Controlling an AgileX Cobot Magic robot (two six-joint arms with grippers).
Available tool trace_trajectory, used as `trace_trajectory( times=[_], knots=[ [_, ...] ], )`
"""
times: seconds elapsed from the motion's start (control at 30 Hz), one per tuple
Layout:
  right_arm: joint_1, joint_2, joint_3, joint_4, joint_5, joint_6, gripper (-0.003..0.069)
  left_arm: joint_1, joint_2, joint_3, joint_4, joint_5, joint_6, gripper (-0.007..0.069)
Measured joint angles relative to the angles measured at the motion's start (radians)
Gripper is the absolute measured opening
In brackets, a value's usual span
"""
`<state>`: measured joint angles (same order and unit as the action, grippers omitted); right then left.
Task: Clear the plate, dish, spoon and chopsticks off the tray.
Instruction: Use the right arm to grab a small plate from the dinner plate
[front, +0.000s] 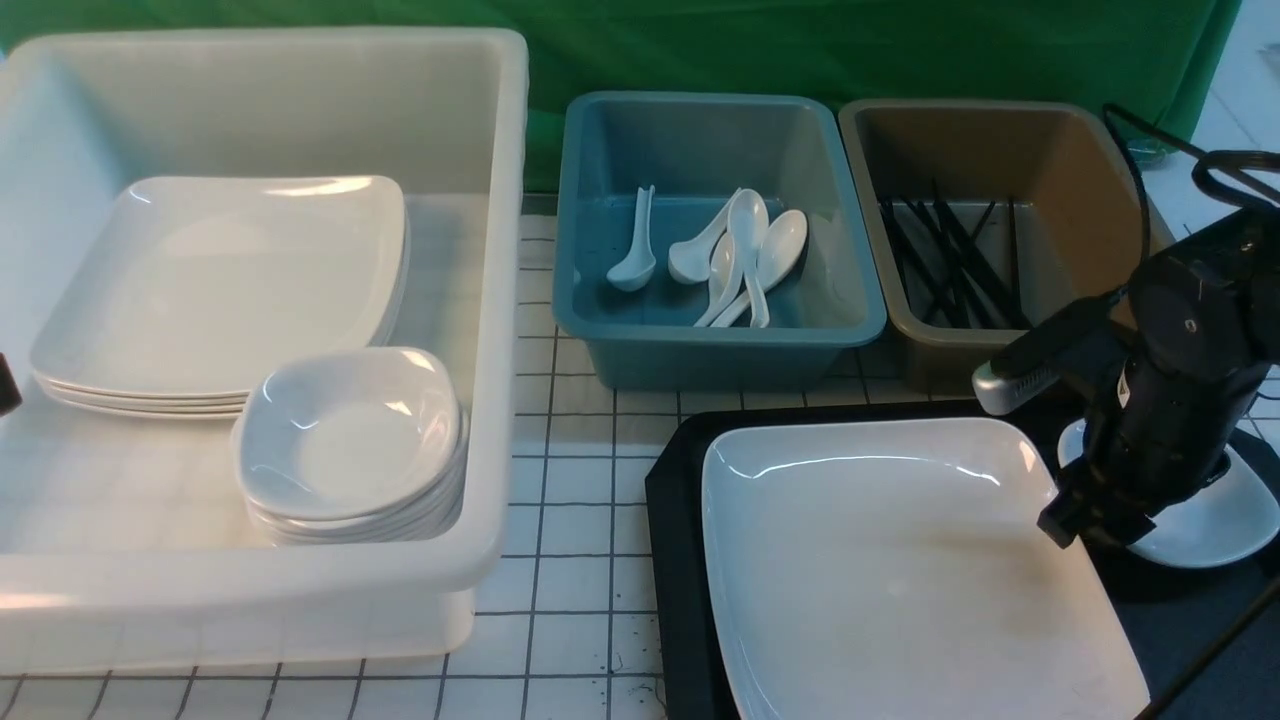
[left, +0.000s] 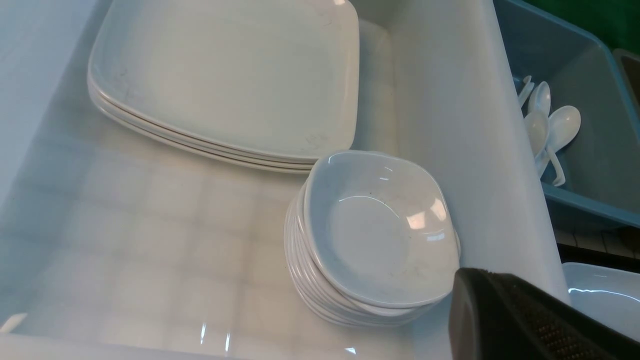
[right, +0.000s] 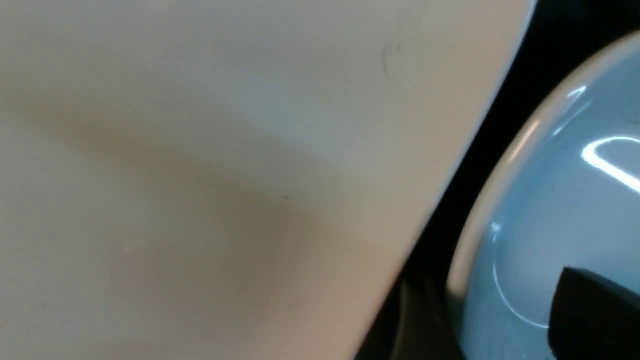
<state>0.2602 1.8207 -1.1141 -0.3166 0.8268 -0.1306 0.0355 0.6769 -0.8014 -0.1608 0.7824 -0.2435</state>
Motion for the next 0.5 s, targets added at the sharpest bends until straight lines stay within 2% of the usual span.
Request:
trace_trajectory(
  times=[0.23, 0.5],
  knots=[
    [0.000, 0.012, 0.000, -0.042, -0.004, 0.000, 0.0304, 0.000, 0.000, 0.000, 0.000, 0.000, 0.000, 0.0020],
    [0.000, 0.042, 0.000, -0.055, 0.010, 0.002, 0.0190, 0.000, 0.000, 0.000, 0.000, 0.000, 0.000, 0.0020]
  ],
)
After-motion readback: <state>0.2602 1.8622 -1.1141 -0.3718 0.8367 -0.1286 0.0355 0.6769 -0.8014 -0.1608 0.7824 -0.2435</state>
